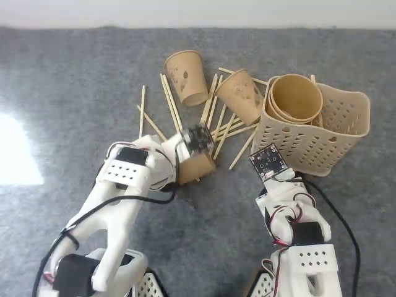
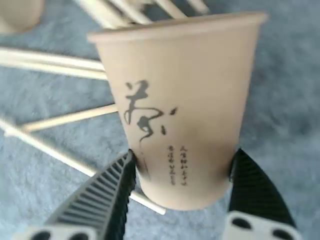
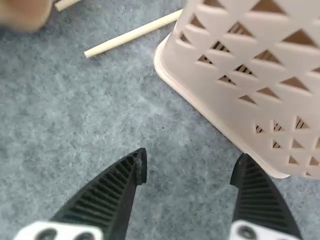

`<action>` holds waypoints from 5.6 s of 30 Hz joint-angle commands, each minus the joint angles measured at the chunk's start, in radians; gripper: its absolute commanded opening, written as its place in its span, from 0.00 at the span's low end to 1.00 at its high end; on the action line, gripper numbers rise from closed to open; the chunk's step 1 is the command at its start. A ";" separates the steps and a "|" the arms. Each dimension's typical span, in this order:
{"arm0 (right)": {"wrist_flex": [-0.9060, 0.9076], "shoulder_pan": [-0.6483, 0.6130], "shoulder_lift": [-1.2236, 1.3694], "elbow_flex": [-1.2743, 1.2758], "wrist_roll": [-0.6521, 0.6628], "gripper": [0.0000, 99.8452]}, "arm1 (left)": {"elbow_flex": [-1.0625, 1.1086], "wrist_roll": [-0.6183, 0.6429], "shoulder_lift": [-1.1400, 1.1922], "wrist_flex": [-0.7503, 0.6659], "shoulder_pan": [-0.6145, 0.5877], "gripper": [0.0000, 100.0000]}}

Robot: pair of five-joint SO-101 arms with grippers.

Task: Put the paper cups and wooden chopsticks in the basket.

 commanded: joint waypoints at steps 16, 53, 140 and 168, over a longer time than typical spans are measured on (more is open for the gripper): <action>0.225 -0.160 0.001 -0.525 -0.169 0.21 | 0.012 -0.367 -0.003 0.157 -0.233 0.29; 0.483 -0.361 0.923 -1.324 -0.170 0.21 | -0.268 0.364 -0.365 0.324 -0.697 0.29; 0.886 -0.203 1.006 -2.282 -0.181 0.01 | 0.771 0.933 -1.482 -0.100 -0.651 0.29; 0.886 0.280 1.049 -2.047 -0.034 0.01 | 0.782 0.895 -1.481 -0.100 -0.626 0.29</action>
